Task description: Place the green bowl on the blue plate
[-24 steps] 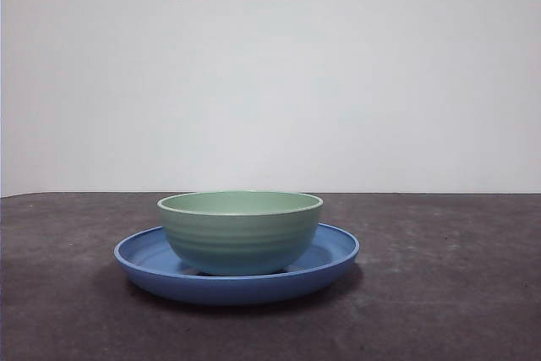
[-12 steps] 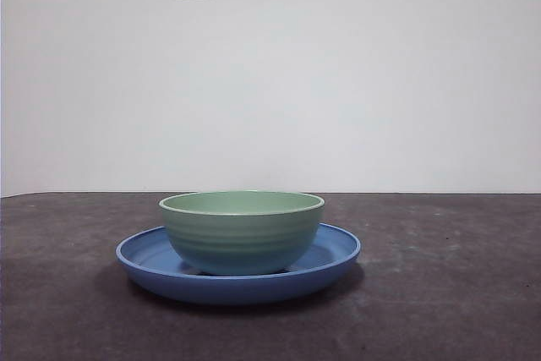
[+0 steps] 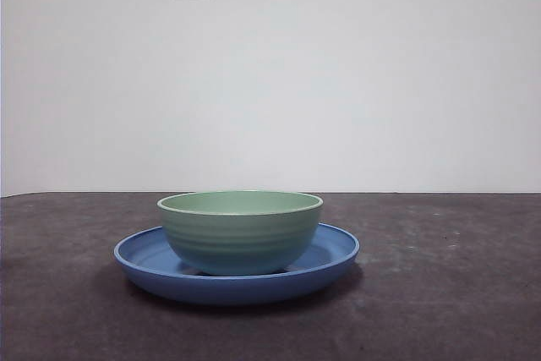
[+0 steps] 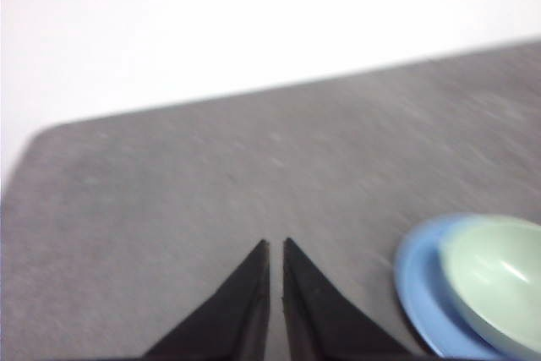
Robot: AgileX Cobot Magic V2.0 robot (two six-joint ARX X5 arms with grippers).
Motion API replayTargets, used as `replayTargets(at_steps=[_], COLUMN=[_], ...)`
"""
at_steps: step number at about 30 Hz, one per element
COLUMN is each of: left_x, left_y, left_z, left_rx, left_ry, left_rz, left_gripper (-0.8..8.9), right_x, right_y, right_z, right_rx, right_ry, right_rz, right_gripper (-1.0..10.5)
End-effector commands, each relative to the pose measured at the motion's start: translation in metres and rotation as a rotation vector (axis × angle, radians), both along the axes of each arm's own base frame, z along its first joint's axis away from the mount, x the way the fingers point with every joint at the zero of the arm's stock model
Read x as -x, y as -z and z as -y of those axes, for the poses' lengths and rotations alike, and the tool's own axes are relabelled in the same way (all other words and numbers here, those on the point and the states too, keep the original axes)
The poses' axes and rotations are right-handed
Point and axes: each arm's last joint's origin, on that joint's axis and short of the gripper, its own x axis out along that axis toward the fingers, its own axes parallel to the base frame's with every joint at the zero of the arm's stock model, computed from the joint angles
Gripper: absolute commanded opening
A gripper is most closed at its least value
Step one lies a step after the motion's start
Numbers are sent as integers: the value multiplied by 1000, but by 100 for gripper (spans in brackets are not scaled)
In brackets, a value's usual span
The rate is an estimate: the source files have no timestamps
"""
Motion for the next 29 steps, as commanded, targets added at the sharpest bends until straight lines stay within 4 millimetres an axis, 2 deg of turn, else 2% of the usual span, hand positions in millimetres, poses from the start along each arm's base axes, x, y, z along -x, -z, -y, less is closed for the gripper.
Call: replayTargets(at_steps=[1, 8, 14, 20, 29], left_x=[-12, -29, -32, -35, -35], left_y=[19, 86, 122, 140, 143], left_z=[-2, -5, -6, -7, -10], left_rx=[67, 137, 146, 142, 129], left_ry=[-62, -111, -131, -145, -221], left_rz=[88, 124, 78, 21, -2], left_gripper=[27, 27, 27, 27, 27], right_x=[1, 1, 1, 1, 1], right_y=[-5, -5, -5, -5, -5], right_z=[0, 0, 0, 0, 0], right_rx=[-13, -13, -13, -13, -13], right_ry=[0, 0, 0, 0, 0], right_rz=[16, 16, 16, 16, 15], right_gripper=[23, 23, 23, 23, 23])
